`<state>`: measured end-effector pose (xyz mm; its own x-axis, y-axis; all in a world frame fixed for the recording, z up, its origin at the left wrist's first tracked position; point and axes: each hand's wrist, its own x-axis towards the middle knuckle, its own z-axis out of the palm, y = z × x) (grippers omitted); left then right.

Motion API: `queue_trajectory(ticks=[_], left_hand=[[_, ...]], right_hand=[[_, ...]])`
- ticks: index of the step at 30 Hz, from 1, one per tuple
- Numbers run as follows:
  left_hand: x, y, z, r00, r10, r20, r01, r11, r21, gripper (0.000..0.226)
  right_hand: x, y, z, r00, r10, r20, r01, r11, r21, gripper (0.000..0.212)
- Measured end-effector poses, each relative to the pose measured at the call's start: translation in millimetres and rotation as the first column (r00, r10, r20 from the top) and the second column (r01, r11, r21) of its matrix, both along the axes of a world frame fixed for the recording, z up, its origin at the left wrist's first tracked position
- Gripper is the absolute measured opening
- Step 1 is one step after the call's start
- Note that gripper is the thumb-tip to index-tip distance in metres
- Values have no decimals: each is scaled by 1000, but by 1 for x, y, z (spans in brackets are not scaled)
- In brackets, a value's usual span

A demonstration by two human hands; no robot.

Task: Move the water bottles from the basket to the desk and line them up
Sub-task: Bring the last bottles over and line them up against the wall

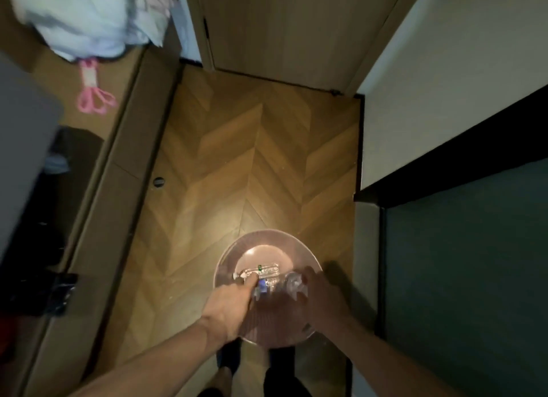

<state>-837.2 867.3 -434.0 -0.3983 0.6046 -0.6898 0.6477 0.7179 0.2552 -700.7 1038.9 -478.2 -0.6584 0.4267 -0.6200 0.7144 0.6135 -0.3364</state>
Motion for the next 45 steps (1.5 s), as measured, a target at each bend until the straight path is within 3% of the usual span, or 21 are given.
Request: queue_trajectory(ticks=[2,4,8,10,13,18,25,30,38,45], left_hand=[[18,-33,46,996,83,-41,-81,996,34,47],[34,-64,93,979,194,-53,-190,979,76,35],[82,-123,172,871,475,-125,-447,872,200,21],[113,-152,204,776,613,-149,-570,782,253,19],[163,-192,243,581,806,-112,-718,572,395,16],[242,-245,296,215,966,-144,-811,259,524,19],[371,-338,351,-208,964,-166,-775,-59,629,13],[468,-406,381,-403,900,-163,-708,-194,679,13],[630,-543,414,-582,777,-238,-644,-262,718,15],[734,-630,440,-759,606,-240,-538,-375,755,15]], right_hand=[[2,-16,62,995,96,29,-97,995,30,44],[0,-26,120,995,94,-18,-95,994,-45,28],[4,-52,196,959,248,-135,-259,964,-67,26],[4,-67,223,904,380,-194,-398,915,-66,25],[3,-99,265,768,582,-267,-613,789,-41,22],[9,-177,334,467,811,-352,-860,509,31,22],[57,-330,397,47,911,-410,-986,108,127,18],[119,-446,431,-157,879,-450,-979,-77,191,18],[253,-631,467,-339,770,-540,-941,-264,214,17],[346,-765,492,-482,648,-590,-870,-433,236,16]])
